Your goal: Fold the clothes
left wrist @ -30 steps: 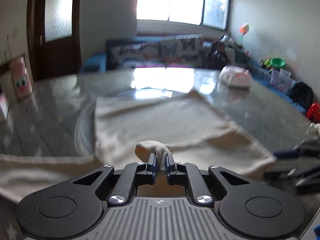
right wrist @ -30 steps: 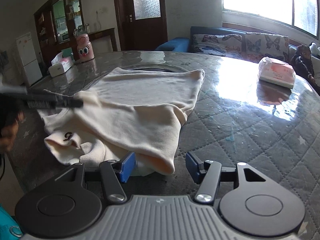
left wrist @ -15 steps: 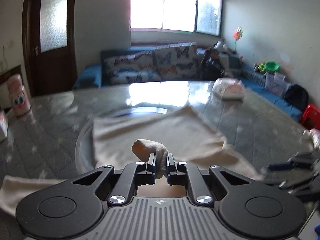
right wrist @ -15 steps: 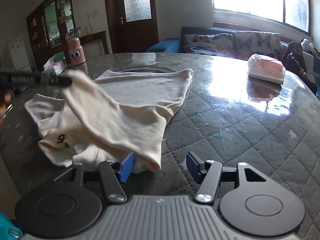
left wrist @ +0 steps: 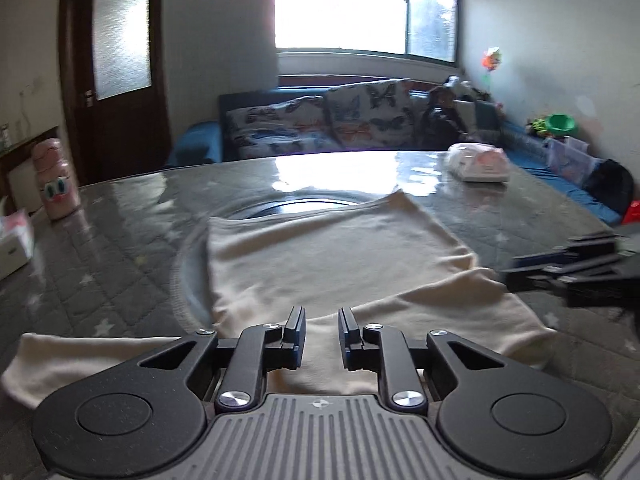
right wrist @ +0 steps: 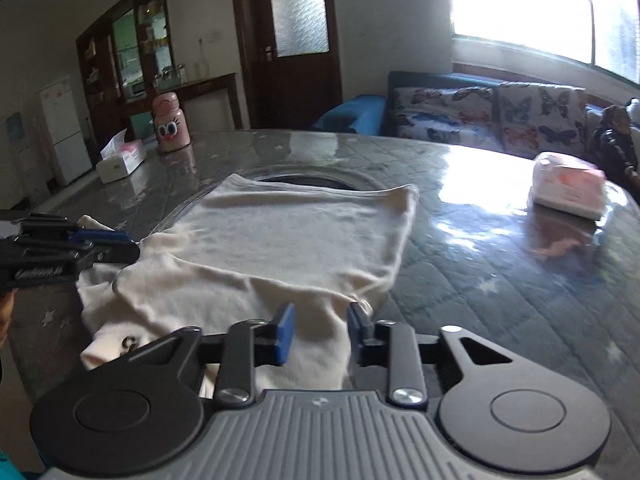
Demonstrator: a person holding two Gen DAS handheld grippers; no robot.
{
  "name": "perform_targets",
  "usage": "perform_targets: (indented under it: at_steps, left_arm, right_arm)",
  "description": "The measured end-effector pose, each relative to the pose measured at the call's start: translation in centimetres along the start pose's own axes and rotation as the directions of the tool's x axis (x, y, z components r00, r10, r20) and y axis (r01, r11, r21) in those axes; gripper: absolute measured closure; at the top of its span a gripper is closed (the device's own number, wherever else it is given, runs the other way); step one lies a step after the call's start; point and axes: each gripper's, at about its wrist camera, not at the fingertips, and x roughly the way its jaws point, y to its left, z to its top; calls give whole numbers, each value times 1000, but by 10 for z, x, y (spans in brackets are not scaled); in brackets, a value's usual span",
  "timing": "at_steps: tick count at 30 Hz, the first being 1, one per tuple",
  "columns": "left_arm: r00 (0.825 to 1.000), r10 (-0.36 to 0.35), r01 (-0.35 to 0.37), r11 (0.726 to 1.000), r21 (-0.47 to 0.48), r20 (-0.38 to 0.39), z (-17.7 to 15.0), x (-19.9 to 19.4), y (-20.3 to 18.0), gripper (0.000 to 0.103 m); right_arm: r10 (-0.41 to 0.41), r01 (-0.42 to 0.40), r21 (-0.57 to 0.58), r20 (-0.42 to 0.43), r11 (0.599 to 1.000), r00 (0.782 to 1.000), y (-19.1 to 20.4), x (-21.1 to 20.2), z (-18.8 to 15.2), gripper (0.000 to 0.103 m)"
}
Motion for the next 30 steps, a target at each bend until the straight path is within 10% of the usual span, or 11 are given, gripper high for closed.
perform_targets:
  at_steps: [18, 30]
  left_arm:
    - [999, -35, 35, 997, -67, 13, -15, -3, 15, 83]
    - [989, 144, -132, 963, -236, 30, -28, -35, 65, 65]
  right_arm:
    - [-55, 52, -66, -59, 996, 997, 6, 38, -3, 83]
    - [52, -60, -164, -50, 985, 997, 59, 24, -3, 58]
